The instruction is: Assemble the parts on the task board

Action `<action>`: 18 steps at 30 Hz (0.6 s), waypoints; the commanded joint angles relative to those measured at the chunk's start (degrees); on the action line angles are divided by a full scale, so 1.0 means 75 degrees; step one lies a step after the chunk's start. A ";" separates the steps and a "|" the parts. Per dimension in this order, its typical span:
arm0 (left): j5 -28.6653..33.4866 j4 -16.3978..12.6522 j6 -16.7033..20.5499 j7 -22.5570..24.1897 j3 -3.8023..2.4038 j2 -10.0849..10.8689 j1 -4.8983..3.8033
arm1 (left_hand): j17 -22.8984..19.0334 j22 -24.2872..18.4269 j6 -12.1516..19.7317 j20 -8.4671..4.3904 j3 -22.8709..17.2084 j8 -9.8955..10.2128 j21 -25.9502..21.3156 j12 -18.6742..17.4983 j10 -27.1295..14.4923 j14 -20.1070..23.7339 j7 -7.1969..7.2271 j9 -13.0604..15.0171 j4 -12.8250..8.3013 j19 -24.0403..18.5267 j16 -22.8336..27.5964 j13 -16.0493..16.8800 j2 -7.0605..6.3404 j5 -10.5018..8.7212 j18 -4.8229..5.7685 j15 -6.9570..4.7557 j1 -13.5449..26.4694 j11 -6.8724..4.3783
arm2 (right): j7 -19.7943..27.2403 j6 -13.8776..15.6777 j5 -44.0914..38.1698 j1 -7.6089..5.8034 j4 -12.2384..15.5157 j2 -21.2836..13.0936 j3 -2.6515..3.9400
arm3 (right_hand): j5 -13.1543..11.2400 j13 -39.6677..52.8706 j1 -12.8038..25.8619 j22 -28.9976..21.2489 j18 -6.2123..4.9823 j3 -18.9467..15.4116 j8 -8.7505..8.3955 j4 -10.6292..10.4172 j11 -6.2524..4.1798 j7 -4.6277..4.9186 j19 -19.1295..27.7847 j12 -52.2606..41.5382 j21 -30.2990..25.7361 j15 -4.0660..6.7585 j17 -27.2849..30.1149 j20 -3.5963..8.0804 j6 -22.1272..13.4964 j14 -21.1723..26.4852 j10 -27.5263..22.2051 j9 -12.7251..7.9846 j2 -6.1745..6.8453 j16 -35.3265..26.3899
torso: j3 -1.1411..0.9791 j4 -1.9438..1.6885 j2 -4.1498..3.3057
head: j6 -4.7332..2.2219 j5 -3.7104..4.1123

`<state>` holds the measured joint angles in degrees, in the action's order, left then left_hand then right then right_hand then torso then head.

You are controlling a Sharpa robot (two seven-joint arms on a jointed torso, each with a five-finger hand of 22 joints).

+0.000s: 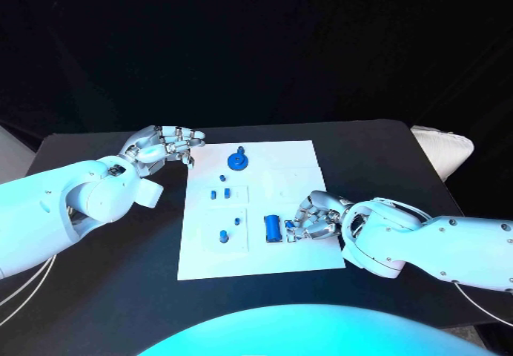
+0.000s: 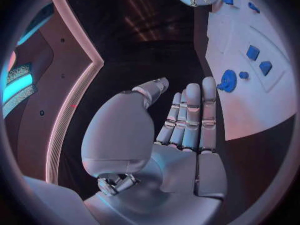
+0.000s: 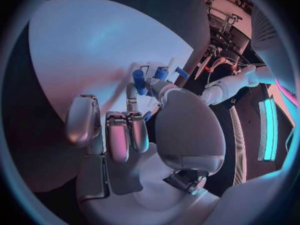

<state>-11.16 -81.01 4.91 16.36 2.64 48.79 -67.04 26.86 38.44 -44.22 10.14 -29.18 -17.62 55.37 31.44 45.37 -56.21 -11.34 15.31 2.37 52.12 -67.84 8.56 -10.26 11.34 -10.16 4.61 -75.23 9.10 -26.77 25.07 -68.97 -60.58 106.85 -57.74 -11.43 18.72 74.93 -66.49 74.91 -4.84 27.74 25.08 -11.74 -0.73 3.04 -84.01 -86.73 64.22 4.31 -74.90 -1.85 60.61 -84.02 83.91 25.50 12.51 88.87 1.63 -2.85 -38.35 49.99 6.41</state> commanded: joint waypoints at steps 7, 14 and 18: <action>-0.0007 -0.0024 -0.0104 0.0048 -0.0005 -0.0002 0.0002 | -0.0009 -0.0008 0.0066 0.0012 -0.0003 -0.0026 -0.0009 0.0013 -0.0044 0.0039 -0.0185 -0.0006 0.0046 0.0039 -0.0038 0.0008 0.0010 0.0014 -0.0057 0.0035 -0.0034 0.0004 | -0.0268 -0.0273 -0.0104 0.0005 -0.0025 0.0098 0.0000 | -0.0054 0.1856 0.0339 0.1033 0.0106 -0.0253 0.0000 -0.0231 -0.0073 -0.0025 -0.0160 -0.0113 0.0097 0.0057 -0.1829 0.0052 0.0143 -0.0758 0.0686 -0.0009 0.0075 0.0071 | -0.0006 0.0003 -0.0004 | 0.0002 0.0001; -0.0007 -0.0020 -0.0108 0.0045 -0.0005 -0.0002 0.0002 | -0.0009 -0.0008 0.0066 0.0012 -0.0003 -0.0026 -0.0009 0.0013 -0.0044 0.0039 -0.0185 -0.0006 0.0046 0.0039 -0.0038 0.0008 0.0010 0.0014 -0.0057 0.0035 -0.0034 0.0004 | -0.0271 -0.0237 -0.0118 0.0005 -0.0020 0.0120 0.0000 | -0.0093 0.1880 0.0410 0.1049 0.0111 -0.0315 0.0025 -0.0322 -0.0088 -0.0045 -0.0172 -0.0162 0.0135 0.0070 -0.1872 0.0060 0.0195 -0.0768 0.0706 -0.0002 0.0024 0.0090 | -0.0005 0.0003 -0.0002 | 0.0002 0.0002; -0.0007 -0.0018 -0.0111 0.0042 -0.0005 -0.0001 0.0002 | -0.0009 -0.0008 0.0066 0.0012 -0.0003 -0.0026 -0.0009 0.0013 -0.0044 0.0039 -0.0185 -0.0006 0.0046 0.0039 -0.0038 0.0008 0.0010 0.0014 -0.0057 0.0035 -0.0034 0.0004 | -0.0252 -0.0200 -0.0058 0.0005 -0.0014 0.0123 0.0000 | -0.0099 0.1902 0.0430 0.1068 0.0119 -0.0327 0.0047 -0.0369 -0.0104 -0.0063 -0.0186 -0.0208 0.0186 0.0079 -0.1907 0.0067 0.0236 -0.0775 0.0724 0.0004 -0.0035 0.0105 | -0.0009 -0.0001 -0.0004 | 0.0002 0.0009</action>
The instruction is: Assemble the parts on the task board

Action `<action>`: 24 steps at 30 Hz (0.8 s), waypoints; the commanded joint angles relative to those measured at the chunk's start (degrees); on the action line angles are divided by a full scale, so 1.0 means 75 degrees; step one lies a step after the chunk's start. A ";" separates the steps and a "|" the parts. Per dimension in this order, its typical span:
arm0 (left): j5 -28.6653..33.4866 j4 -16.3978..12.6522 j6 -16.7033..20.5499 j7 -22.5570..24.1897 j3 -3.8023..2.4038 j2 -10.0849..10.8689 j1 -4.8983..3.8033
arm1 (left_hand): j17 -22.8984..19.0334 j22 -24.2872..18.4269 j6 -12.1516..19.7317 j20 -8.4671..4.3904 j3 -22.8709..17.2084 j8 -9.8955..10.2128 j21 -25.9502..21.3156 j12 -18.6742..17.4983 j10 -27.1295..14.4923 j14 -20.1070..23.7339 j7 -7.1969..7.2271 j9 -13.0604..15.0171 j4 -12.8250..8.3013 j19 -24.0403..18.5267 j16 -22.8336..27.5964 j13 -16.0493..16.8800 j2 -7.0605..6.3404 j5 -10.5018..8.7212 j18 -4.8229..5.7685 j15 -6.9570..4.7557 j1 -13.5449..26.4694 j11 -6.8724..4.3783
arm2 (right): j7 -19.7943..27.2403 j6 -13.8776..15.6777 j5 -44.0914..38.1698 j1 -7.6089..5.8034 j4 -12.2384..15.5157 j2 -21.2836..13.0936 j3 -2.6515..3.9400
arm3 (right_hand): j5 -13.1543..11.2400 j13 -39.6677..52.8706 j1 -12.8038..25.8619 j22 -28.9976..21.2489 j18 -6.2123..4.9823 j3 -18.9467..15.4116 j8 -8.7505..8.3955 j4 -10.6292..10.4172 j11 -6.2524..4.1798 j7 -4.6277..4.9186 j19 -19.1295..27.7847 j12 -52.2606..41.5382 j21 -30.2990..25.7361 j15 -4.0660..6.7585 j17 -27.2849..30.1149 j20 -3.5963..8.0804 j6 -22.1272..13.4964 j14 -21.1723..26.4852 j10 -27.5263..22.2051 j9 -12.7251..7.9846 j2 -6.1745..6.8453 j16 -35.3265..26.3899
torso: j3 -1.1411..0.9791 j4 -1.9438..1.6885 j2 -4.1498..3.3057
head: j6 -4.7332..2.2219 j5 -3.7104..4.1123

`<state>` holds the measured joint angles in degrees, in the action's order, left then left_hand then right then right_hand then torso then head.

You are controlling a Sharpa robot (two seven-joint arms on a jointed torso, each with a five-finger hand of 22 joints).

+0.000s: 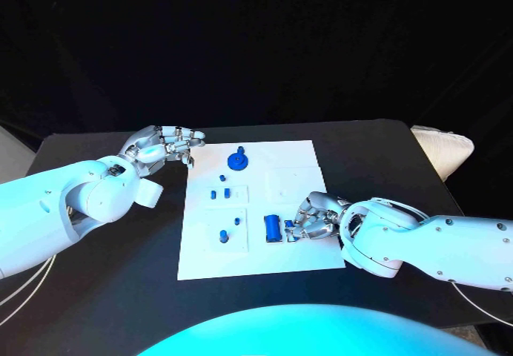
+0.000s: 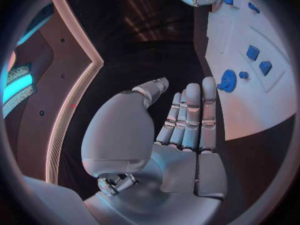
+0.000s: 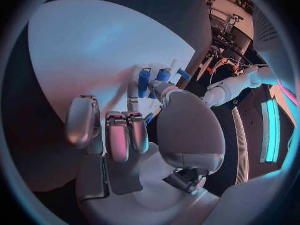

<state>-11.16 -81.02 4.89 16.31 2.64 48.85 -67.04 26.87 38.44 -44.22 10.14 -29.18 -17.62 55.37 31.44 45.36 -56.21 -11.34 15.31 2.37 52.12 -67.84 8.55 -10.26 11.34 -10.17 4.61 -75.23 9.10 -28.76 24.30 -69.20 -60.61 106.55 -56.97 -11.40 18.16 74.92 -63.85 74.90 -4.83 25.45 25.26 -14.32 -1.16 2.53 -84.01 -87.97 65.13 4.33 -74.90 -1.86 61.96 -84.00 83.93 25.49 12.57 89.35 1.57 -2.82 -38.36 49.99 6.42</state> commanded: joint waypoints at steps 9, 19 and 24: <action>-0.0006 -0.0010 -0.0112 0.0041 -0.0005 -0.0013 0.0002 | -0.0015 -0.0014 0.0092 0.0014 0.0005 -0.0069 -0.0014 0.0071 -0.0087 0.0044 -0.0189 -0.0006 0.0078 0.0052 -0.0052 0.0012 0.0008 0.0014 -0.0056 0.0038 -0.0052 0.0008 | 0.0117 0.0009 0.0063 0.0010 0.0032 0.0033 -0.0002 | 0.0023 0.1931 0.0493 0.1103 0.0131 -0.0274 0.0053 -0.0304 -0.0058 -0.0003 -0.0210 -0.0097 0.0121 0.0091 -0.1954 0.0089 0.0110 -0.0788 0.0746 0.0010 -0.0147 0.0062 | 0.0001 -0.0003 0.0000 | 0.0002 0.0008; -0.0006 -0.0002 -0.0110 0.0037 -0.0005 -0.0018 0.0002 | -0.0015 -0.0014 0.0092 0.0014 0.0005 -0.0069 -0.0014 0.0071 -0.0087 0.0044 -0.0189 -0.0006 0.0078 0.0052 -0.0052 0.0012 0.0008 0.0014 -0.0056 0.0038 -0.0052 0.0008 | 0.0251 -0.0038 0.0158 0.0010 0.0044 0.0017 -0.0002 | 0.0143 0.1938 0.0911 0.1118 0.0130 -0.0677 0.0063 -0.0317 -0.0068 -0.0017 -0.0213 -0.0108 0.0110 0.0099 -0.1968 0.0096 0.0118 -0.0790 0.0751 0.0011 -0.0131 0.0068 | 0.0003 -0.0003 0.0000 | 0.0002 0.0009; -0.0006 -0.0001 -0.0106 0.0034 -0.0005 -0.0015 0.0002 | -0.0015 -0.0014 0.0092 0.0014 0.0005 -0.0069 -0.0014 0.0071 -0.0087 0.0044 -0.0189 -0.0006 0.0078 0.0052 -0.0052 0.0012 0.0008 0.0014 -0.0056 0.0038 -0.0052 0.0008 | 0.0271 -0.0046 0.0168 0.0010 0.0046 -0.0019 -0.0002 | 0.0142 0.1940 0.0920 0.1116 0.0129 -0.0688 0.0063 -0.0316 -0.0069 -0.0018 -0.0212 -0.0112 0.0102 0.0099 -0.1962 0.0096 0.0118 -0.0789 0.0752 0.0011 -0.0134 0.0065 | 0.0002 -0.0004 0.0002 | 0.0002 0.0009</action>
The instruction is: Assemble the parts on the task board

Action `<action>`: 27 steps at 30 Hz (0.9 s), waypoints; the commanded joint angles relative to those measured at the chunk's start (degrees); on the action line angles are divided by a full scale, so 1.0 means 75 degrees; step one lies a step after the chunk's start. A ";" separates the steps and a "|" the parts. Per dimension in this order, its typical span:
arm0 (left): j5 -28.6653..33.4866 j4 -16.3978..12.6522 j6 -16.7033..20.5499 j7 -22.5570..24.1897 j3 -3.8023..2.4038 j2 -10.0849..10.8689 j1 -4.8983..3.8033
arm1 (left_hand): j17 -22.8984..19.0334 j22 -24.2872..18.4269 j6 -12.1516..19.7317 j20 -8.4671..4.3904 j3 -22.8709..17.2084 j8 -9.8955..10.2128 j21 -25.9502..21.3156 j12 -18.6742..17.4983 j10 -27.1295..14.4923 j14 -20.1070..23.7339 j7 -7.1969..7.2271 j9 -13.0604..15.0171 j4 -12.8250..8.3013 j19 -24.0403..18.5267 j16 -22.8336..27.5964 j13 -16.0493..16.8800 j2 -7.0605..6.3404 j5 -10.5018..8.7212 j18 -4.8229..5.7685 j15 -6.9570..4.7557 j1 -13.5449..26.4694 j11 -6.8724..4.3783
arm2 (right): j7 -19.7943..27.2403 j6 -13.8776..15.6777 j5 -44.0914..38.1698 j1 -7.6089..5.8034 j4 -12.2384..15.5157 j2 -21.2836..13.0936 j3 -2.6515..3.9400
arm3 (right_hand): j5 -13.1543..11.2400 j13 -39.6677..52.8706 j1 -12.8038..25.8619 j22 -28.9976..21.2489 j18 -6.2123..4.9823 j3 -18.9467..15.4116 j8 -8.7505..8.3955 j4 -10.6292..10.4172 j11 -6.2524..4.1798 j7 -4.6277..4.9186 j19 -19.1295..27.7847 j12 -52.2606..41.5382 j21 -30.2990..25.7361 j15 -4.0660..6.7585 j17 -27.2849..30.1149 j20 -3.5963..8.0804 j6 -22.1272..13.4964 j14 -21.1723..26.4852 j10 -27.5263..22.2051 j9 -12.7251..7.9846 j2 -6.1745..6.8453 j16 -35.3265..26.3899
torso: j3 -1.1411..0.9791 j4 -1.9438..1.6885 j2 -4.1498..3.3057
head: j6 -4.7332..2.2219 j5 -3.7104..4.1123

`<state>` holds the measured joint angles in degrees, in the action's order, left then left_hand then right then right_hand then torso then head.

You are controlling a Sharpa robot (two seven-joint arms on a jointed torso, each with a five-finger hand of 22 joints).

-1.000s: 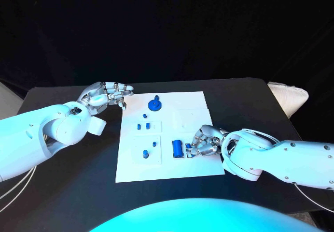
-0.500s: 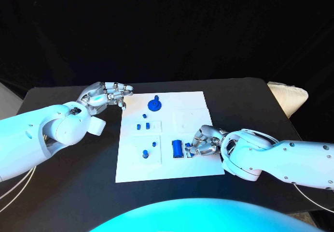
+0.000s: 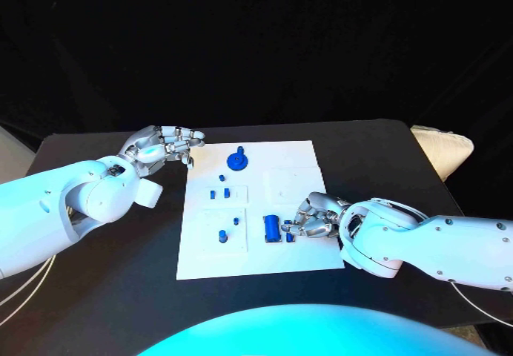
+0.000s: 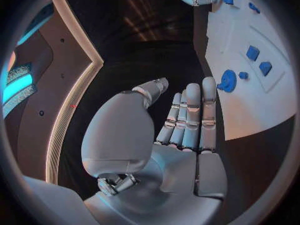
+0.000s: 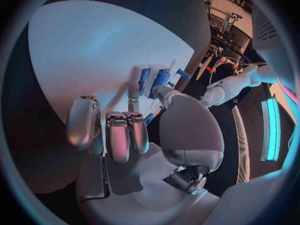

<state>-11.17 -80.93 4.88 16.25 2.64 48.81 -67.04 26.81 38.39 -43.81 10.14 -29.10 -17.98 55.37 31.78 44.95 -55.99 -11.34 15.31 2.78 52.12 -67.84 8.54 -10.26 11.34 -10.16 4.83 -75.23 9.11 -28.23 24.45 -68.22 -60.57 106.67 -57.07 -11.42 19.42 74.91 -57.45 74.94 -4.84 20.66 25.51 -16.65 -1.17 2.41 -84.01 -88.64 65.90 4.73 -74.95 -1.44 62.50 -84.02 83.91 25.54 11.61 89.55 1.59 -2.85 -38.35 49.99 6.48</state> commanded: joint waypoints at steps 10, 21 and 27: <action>-0.0005 -0.0010 -0.0096 0.0047 -0.0005 -0.0010 0.0002 | -0.0007 -0.0007 0.0037 0.0014 -0.0006 -0.0020 -0.0014 0.0027 -0.0032 0.0015 -0.0188 -0.0006 0.0023 0.0052 -0.0052 0.0013 0.0008 0.0014 -0.0057 0.0009 -0.0052 0.0007 | 0.0405 -0.0056 0.0037 0.0005 -0.0043 -0.0163 -0.0001 | -0.0645 0.1920 -0.0642 0.1111 0.0119 -0.0021 0.0017 0.0267 -0.0073 -0.0007 -0.0199 0.0029 -0.0087 0.0052 -0.1919 0.0047 -0.0016 -0.0778 0.0736 -0.0003 -0.0048 0.0022 | -0.0006 0.0006 0.0004 | 0.0001 0.0000; 0.0170 0.0055 0.0074 0.0363 -0.0004 -0.0046 0.0007 | -0.0014 -0.0012 0.0046 0.0016 -0.0004 -0.0052 -0.0023 0.0078 -0.0032 0.0028 -0.0184 -0.0005 0.0050 0.0052 -0.0054 0.0018 0.0014 0.0017 -0.0056 0.0009 -0.0061 0.0003 | 0.2790 0.1118 0.1567 -0.0190 -0.0190 -0.0392 0.0030 | -0.0557 0.1614 -0.1215 0.0758 -0.0057 -0.0010 -0.0488 0.0414 0.0238 0.0366 0.0103 0.0760 -0.1421 -0.0193 -0.1339 -0.0126 -0.0814 -0.0645 0.0424 -0.0207 0.0044 -0.0248 | -0.0007 0.0024 0.0037 | -0.0079 -0.0014; 0.0556 0.0162 0.0278 0.0777 -0.0004 -0.0117 0.0040 | -0.0076 -0.0055 -0.0082 -0.0011 -0.0037 -0.0216 -0.0113 0.0247 0.0162 0.0153 -0.0099 0.0021 0.0133 -0.0025 0.0044 0.0027 0.0036 0.0015 -0.0061 -0.0038 -0.0083 -0.0076 | 0.4487 0.1210 0.3919 -0.0586 -0.0958 -0.0191 0.0044 | -0.0568 0.0932 -0.1618 -0.0067 -0.0427 0.0042 -0.0695 0.0588 0.0386 0.0515 0.0799 0.2273 -0.4057 -0.0317 -0.0131 -0.0278 -0.1070 -0.0296 -0.0328 -0.0274 0.0005 -0.0964 | 0.0037 0.0068 0.0162 | -0.0230 -0.0010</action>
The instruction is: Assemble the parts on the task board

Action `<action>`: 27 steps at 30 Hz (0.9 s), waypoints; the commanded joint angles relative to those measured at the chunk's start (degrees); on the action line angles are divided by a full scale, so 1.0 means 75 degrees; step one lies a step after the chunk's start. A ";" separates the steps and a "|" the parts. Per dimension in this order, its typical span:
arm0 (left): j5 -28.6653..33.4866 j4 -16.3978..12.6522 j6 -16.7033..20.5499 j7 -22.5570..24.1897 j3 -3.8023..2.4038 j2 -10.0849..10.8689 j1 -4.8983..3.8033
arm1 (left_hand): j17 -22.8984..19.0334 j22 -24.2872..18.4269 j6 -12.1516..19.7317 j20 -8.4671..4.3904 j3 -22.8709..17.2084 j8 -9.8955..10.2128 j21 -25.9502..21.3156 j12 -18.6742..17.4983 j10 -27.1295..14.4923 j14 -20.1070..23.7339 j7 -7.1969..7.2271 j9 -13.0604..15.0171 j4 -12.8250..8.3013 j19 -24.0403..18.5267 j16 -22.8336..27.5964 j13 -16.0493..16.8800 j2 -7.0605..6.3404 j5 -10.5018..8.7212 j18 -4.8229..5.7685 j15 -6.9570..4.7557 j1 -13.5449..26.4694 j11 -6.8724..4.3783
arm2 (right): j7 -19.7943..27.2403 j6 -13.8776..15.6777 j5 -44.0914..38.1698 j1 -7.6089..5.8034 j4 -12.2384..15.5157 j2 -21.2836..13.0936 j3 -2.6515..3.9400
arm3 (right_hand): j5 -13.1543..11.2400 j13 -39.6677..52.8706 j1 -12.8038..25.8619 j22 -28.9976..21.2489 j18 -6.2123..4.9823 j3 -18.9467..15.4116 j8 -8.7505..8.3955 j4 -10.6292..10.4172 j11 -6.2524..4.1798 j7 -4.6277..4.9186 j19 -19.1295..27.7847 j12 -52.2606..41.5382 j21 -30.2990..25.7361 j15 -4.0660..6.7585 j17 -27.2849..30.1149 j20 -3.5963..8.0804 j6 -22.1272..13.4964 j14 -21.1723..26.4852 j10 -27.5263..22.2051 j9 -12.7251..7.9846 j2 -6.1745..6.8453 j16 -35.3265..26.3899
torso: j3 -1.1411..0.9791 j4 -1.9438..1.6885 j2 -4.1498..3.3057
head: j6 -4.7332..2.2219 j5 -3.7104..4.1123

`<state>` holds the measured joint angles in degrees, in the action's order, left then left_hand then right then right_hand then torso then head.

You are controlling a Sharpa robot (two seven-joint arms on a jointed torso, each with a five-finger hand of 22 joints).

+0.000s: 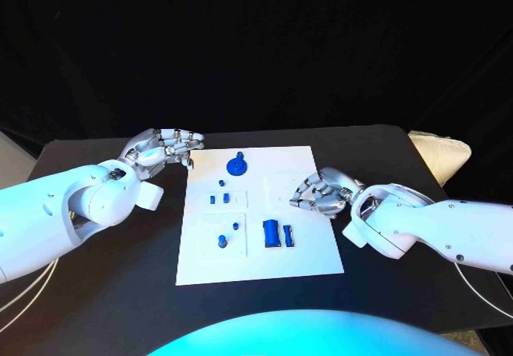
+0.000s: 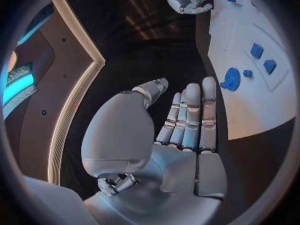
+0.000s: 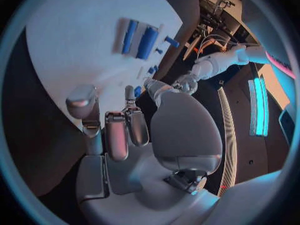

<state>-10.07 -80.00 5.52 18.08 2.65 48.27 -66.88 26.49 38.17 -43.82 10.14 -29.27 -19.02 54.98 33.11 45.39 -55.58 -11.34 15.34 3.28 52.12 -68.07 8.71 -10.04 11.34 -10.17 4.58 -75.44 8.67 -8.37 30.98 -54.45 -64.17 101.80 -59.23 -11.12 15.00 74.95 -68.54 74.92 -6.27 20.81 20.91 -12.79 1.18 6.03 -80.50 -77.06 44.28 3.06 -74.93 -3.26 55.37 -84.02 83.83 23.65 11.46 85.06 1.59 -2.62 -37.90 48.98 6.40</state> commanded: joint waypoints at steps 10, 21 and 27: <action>0.1588 0.0517 0.0868 0.1205 -0.0013 -0.0340 0.0167 | -0.1433 -0.0932 -0.0343 0.0214 -0.0530 -0.0178 -0.1928 -0.1419 0.1237 0.0903 0.0098 -0.0105 0.0305 -0.1431 0.3375 -0.0689 -0.0214 -0.0020 0.0056 0.0172 -0.0126 -0.0036 | 0.3577 -0.0454 0.4639 -0.0368 -0.2282 0.1081 0.0170 | -0.0445 -0.4189 -0.0754 -0.3061 -0.0539 0.1170 -0.0286 0.0460 0.0472 0.0381 0.2323 0.7391 -0.5443 -0.0597 0.5074 -0.0619 -0.0556 0.2426 -0.3082 -0.0127 0.0093 -0.6214 | 0.0033 0.0094 0.0278 | -0.0648 -0.0118; 0.1576 0.1133 0.1091 0.1555 -0.0016 -0.0711 0.0222 | -0.2207 -0.2972 -0.0271 0.0857 -0.0106 0.0506 -0.5048 -0.3585 0.1381 0.1512 0.0225 -0.0472 0.0286 -0.2035 0.6676 -0.0680 -0.0157 -0.0050 0.0083 0.0720 -0.0179 0.0271 | 0.4369 -0.0809 0.5475 -0.0389 -0.3810 0.1907 0.0317 | -0.0411 -0.7832 -0.0582 -0.5569 -0.0572 0.1655 -0.0902 0.0812 0.0854 0.0670 0.3585 0.9278 -0.5427 -0.1126 0.6490 -0.1207 -0.0535 0.3051 -0.2581 -0.0378 0.0088 -0.8931 | -0.0008 0.0068 0.0362 | -0.1079 -0.0241; 0.1436 0.1180 0.0990 0.1258 -0.0012 -0.0743 0.0232 | -0.3531 -0.5089 0.5842 -0.1352 0.3902 0.2536 -0.7330 -0.4414 -0.6052 0.7411 0.1512 -0.2045 -0.0437 -0.6949 0.9077 -0.1161 0.1339 -0.1512 0.1356 -0.0611 0.3079 -0.1156 | 0.3964 -0.0491 0.5177 -0.0380 -0.3893 0.1970 0.0348 | -0.2000 -0.9993 0.2541 -0.9989 0.0836 -0.2774 -0.2788 0.1705 -0.0158 -0.0804 1.0733 1.0274 -0.5904 -0.0408 0.9990 0.0435 -0.7383 0.5693 -0.5355 -0.3153 -0.1528 -1.1341 | -0.0013 0.0083 0.0360 | -0.1091 -0.0252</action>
<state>0.73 -70.91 12.81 27.51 2.60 42.72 -65.16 7.31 11.44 -34.82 12.57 -22.57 -11.33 12.30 4.37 42.15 -33.40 -7.45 8.79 3.94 28.09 -12.93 2.73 -8.17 8.31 -7.40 7.62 -71.39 8.40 21.38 27.06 -15.61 -67.08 72.33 -44.39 -8.60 9.10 9.60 -67.25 22.46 -8.19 24.99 9.91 -4.58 6.02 8.71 -40.37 -4.98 2.72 -4.38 -18.63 -9.59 38.76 -56.32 59.49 15.44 8.85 11.73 1.49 -2.05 -35.27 40.85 4.52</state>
